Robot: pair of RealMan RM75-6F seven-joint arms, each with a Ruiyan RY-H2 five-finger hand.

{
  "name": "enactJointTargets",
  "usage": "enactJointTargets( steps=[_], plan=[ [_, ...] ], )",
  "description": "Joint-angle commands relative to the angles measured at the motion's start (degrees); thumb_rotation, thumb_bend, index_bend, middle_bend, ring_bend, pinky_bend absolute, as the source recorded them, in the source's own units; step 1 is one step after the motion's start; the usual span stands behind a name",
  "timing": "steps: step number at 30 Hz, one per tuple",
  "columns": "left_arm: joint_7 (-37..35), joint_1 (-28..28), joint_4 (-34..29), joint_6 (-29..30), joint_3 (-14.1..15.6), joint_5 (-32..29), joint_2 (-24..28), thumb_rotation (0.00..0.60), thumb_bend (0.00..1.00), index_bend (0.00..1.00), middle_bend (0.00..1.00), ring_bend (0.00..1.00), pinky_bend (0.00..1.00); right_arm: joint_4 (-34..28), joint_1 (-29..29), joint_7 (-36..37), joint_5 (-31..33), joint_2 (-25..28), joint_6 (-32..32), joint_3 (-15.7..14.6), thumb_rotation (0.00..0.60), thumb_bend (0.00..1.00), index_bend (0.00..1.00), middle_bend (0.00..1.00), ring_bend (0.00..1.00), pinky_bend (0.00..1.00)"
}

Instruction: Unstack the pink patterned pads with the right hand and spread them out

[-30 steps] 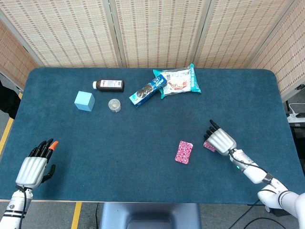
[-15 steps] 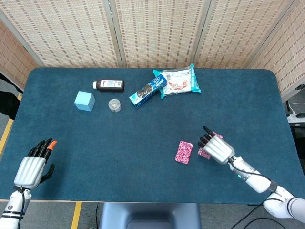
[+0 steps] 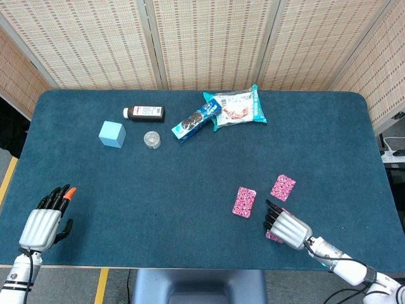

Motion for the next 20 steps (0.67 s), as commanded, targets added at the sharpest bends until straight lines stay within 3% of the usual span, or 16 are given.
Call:
enactJointTargets(
  steps=[1, 7, 11, 16, 20],
  plan=[
    [-0.1, 0.0, -0.1, 0.0, -0.1, -0.1, 0.2, 0.6, 0.47, 0.0, 0.0, 0.04, 0.2, -5.1, -1.0, -2.4, 2.2, 2.4, -1.1, 0.8, 0.6, 0.2, 0.0, 0.01, 0.0, 0.0],
    [-0.4, -0.1, -0.5, -0.1, -0.3, -0.3, 0.6, 0.6, 0.47, 0.0, 0.0, 0.04, 0.2, -10.4, -3.8, -1.9, 1.9, 6.0, 3.6, 0.6, 0.6, 0.2, 0.0, 0.0, 0.0, 0.0],
    [-1.2, 0.3, -0.3, 0.8, 0.0, 0.7, 0.6, 0.6, 0.47, 0.0, 0.0, 0.04, 0.2, -14.0, -9.3, 0.6, 4.2, 7.6, 13.8, 2.8, 0.6, 0.2, 0.0, 0.0, 0.0, 0.0],
    [-3.6, 1.0, 1.5, 4.1, 0.1, 4.3, 0.0, 0.6, 0.47, 0.0, 0.0, 0.04, 0.2, -18.8, -21.5, 3.2, 13.6, 6.7, 31.3, 7.5, 0.6, 0.2, 0.0, 0.0, 0.0, 0.0],
    [-4.8, 1.0, 2.9, 4.8, 0.1, 5.4, -0.5, 0.6, 0.47, 0.0, 0.0, 0.03, 0.19, -19.4, -24.8, 2.8, 15.7, 6.6, 34.1, 8.3, 0.6, 0.2, 0.0, 0.0, 0.0, 0.0]
  ],
)
